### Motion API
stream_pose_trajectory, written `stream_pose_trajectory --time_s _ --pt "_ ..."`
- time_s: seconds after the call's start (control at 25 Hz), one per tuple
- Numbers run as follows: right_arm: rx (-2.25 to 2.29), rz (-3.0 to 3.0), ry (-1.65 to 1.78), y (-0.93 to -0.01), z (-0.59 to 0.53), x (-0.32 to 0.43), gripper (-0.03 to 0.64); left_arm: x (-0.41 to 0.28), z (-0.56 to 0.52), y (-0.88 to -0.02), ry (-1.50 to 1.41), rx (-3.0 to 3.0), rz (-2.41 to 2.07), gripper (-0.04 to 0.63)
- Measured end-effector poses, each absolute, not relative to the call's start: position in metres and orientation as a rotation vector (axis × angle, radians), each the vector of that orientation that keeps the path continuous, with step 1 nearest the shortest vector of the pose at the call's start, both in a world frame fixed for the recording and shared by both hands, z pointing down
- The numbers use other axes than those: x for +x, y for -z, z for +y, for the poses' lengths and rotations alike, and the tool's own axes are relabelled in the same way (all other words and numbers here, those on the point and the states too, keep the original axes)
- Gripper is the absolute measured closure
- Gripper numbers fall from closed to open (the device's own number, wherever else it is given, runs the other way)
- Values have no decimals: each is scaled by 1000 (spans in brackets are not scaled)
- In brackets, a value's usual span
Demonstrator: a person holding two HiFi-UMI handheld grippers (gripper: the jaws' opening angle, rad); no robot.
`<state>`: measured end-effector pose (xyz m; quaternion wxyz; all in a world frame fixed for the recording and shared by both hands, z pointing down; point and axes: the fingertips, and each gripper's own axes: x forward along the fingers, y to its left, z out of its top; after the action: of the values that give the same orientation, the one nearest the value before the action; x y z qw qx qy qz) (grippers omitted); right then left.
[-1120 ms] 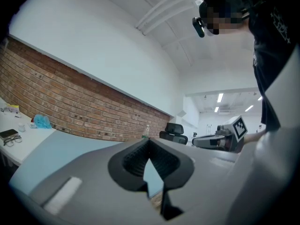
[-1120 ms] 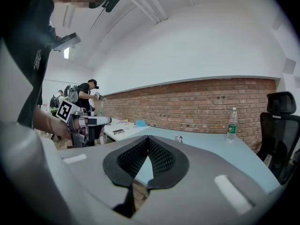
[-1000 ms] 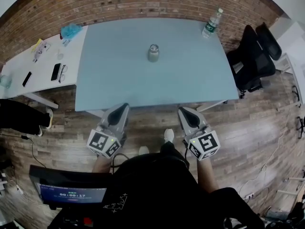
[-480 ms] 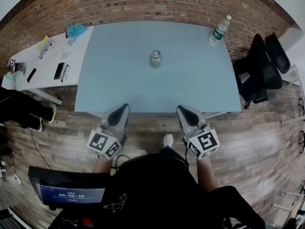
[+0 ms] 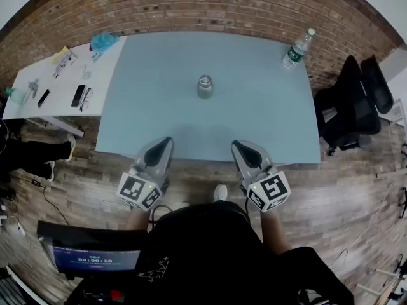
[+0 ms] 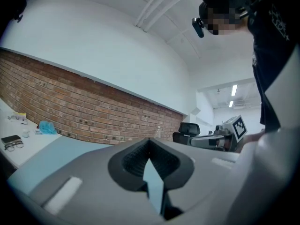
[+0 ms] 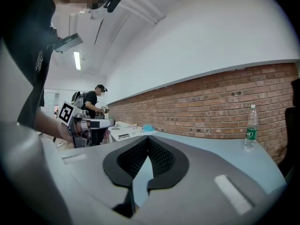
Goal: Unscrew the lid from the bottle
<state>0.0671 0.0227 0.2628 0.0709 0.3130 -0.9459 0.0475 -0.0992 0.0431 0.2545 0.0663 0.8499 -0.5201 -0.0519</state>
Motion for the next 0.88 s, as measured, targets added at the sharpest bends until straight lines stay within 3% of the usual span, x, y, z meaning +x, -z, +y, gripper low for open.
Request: stream_pose_trajectory --time_s 0.88 --pt "788 -2900 -172 -271 -22 124 614 -35 6 -255 141 2493 -1683 595"
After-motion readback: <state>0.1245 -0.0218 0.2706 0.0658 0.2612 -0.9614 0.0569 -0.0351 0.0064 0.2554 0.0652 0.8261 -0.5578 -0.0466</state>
